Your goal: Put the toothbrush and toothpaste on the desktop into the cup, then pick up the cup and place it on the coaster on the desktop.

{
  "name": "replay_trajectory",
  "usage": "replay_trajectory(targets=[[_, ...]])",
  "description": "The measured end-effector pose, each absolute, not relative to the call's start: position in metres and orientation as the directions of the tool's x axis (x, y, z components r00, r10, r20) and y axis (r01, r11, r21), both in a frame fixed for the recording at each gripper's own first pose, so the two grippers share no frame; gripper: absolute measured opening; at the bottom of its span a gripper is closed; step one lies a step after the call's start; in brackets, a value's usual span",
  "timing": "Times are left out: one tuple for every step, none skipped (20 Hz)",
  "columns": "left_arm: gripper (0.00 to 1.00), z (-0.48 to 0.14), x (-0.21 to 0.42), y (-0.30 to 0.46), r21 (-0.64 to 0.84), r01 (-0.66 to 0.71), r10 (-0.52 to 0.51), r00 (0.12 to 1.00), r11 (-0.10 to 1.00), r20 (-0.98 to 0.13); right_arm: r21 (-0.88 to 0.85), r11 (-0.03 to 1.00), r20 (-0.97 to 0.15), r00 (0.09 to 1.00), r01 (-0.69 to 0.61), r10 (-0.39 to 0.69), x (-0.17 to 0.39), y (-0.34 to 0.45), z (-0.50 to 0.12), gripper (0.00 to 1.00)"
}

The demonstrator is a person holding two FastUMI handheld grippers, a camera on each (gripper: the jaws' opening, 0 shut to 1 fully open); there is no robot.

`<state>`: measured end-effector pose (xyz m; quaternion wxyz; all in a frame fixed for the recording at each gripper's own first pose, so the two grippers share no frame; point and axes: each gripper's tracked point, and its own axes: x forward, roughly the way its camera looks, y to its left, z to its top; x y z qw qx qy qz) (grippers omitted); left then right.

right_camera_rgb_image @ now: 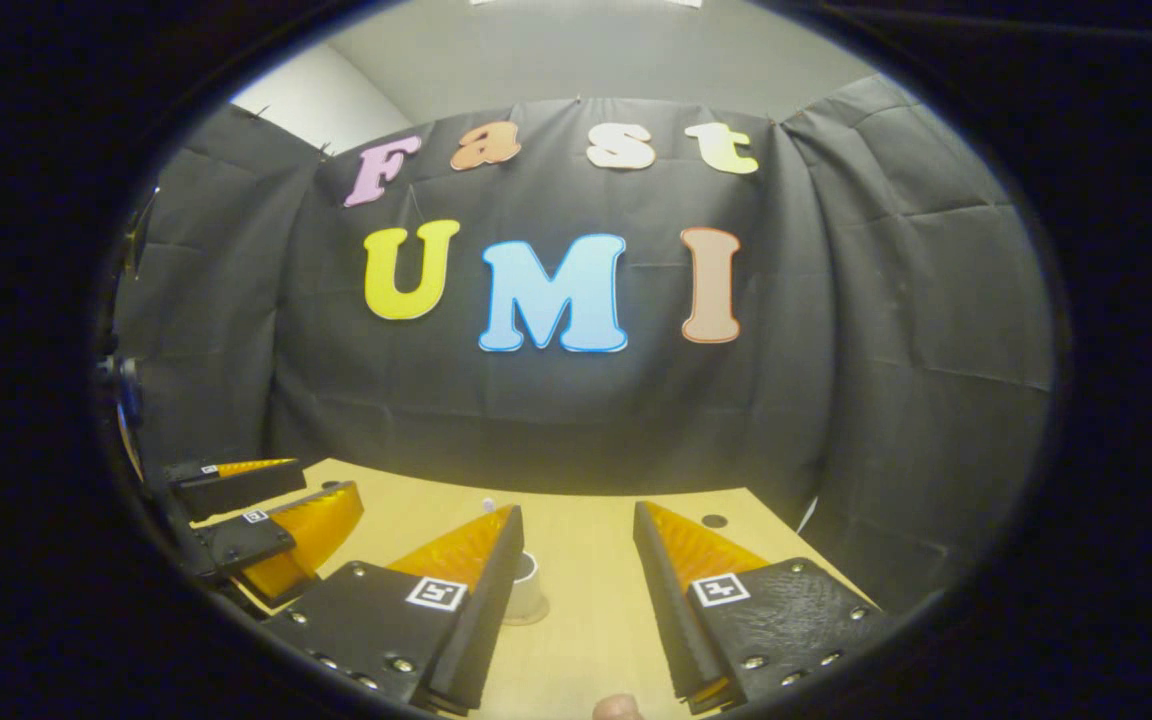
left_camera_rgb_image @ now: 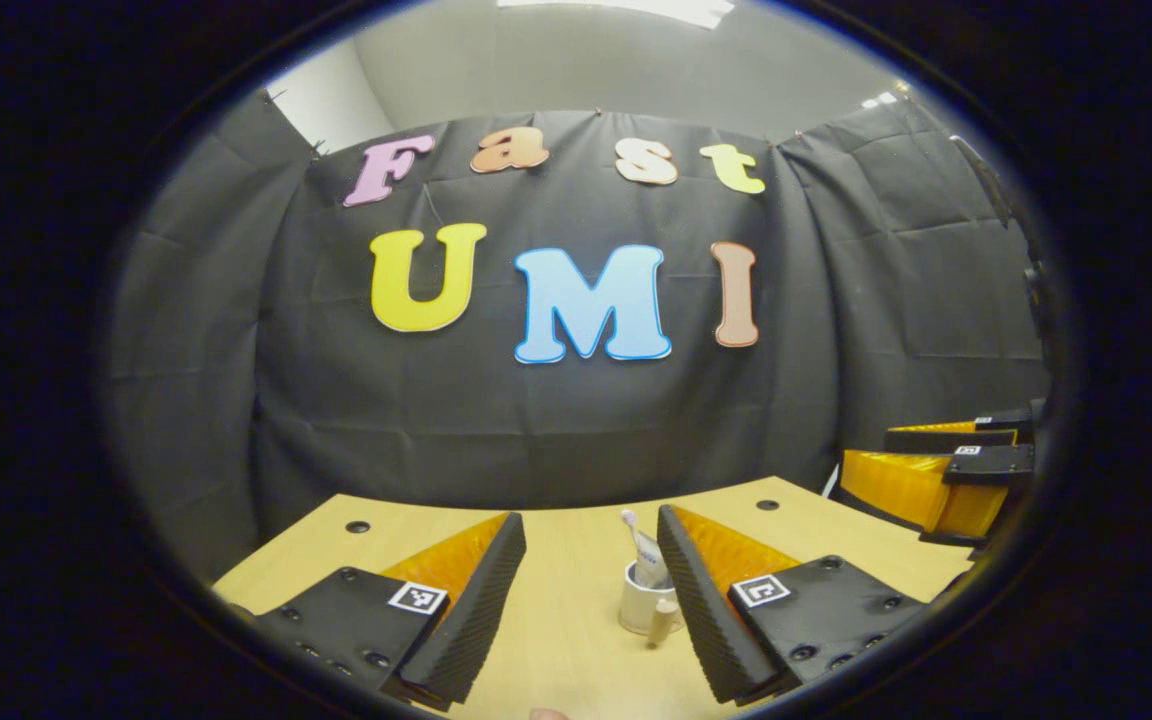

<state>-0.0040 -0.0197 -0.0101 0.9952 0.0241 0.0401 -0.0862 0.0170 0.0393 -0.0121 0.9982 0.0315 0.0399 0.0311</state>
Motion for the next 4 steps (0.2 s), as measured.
replay_trajectory(targets=[[0.88, -0.0085, -0.0043, -0.0183, 0.048, 0.178, -0.173, 0.981, 0.983, -0.081, 0.068, 0.996, -0.07, 0.996, -0.051, 0.056, 0.0154, 0.0393, -0.011, 0.65], [0.88, -0.0062, -0.0049, -0.0178, 0.052, 0.185, -0.181, 0.981, 0.981, -0.075, 0.074, 0.996, -0.07, 0.997, -0.039, 0.045, 0.0155, 0.0392, -0.01, 0.65], [0.88, -0.0031, -0.0059, -0.0183, 0.057, 0.191, -0.187, 0.98, 0.98, -0.07, 0.083, 0.996, -0.068, 0.997, -0.03, 0.036, 0.0153, 0.0391, -0.0082, 0.65], [0.88, -0.0016, -0.0065, -0.0189, 0.063, 0.197, -0.193, 0.979, 0.978, -0.066, 0.091, 0.996, -0.064, 0.998, -0.021, 0.027, 0.0156, 0.0395, -0.0064, 0.65]])
